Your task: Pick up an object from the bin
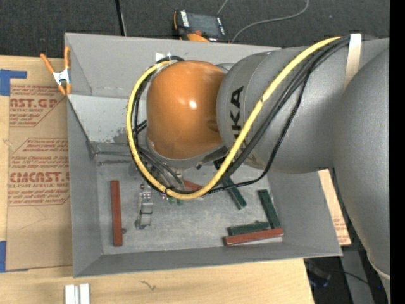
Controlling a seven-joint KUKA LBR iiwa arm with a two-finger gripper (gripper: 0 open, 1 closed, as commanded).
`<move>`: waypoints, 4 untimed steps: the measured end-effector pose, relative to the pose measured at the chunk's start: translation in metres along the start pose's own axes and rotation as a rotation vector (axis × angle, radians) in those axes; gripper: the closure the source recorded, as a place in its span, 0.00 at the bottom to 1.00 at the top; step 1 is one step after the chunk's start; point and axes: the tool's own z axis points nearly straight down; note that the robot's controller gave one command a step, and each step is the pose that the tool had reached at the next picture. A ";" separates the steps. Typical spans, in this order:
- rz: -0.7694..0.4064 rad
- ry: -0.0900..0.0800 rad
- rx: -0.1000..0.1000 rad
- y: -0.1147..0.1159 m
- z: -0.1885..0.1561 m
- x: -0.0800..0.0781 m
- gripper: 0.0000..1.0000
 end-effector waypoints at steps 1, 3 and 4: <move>-0.522 0.002 0.002 -0.033 0.098 -0.089 0.00; -0.443 -0.005 0.000 -0.133 0.152 -0.097 0.00; -0.434 -0.004 0.000 -0.125 0.151 -0.094 0.00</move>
Offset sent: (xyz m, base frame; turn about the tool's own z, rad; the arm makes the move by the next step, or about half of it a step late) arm 0.0892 -0.0319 -0.0957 -0.5237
